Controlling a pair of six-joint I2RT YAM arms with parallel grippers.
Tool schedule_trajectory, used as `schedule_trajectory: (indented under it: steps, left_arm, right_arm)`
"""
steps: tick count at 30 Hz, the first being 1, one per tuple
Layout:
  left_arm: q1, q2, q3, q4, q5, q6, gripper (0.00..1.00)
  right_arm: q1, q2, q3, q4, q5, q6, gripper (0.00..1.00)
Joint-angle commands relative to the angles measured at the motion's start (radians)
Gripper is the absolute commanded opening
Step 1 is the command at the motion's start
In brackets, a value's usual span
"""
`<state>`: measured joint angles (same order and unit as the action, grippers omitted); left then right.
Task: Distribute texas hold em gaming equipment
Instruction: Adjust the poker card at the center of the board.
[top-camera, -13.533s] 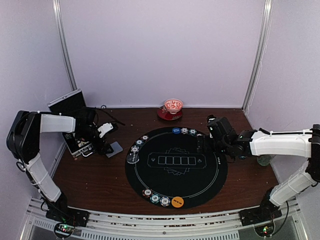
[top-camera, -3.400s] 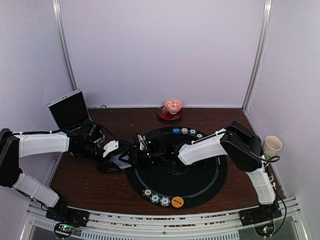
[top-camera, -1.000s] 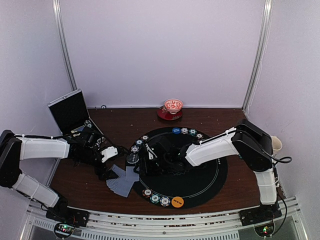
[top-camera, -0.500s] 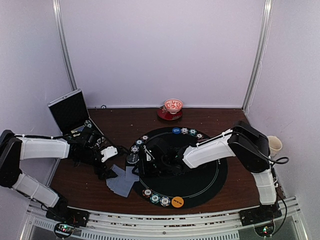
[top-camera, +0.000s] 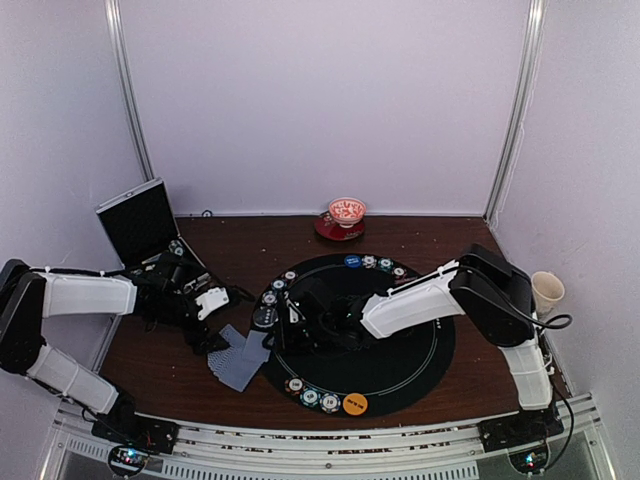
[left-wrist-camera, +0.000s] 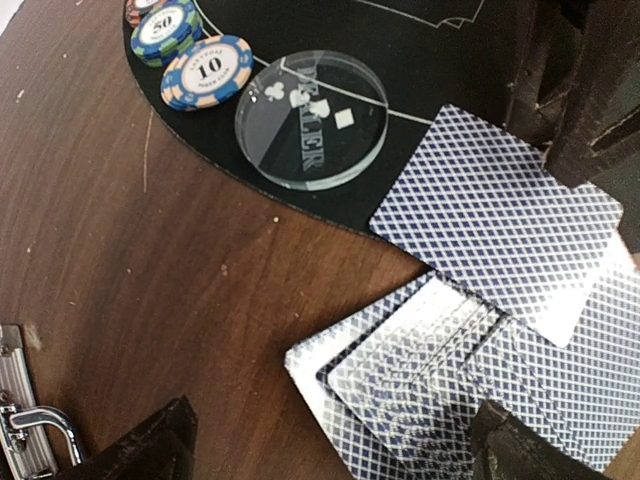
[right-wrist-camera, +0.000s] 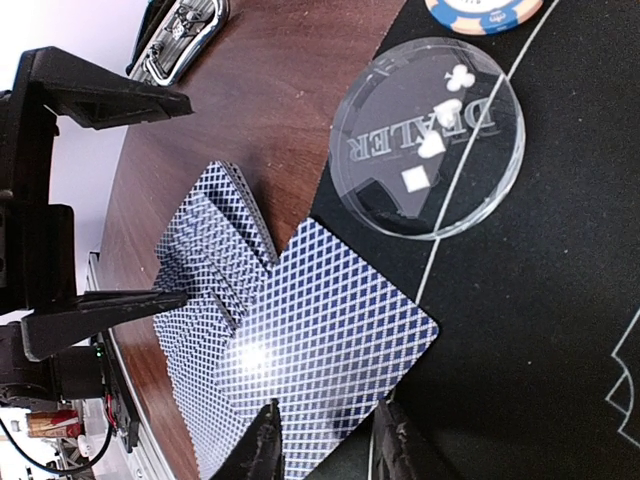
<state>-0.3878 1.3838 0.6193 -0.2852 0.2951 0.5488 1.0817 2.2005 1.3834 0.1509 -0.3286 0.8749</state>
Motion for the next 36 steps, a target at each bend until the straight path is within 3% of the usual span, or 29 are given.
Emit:
schedule_trajectory:
  steps: [1,36]
  left_arm:
    - [0.011,0.031,-0.013,0.045,-0.007,0.008,0.98]
    - [0.055,0.075,-0.001,0.096,-0.016,-0.002,0.98]
  right_arm:
    - [0.022,0.038,0.023,0.002,-0.019,0.021,0.32]
    - [0.054,0.081,0.134,-0.001,-0.006,0.020,0.30]
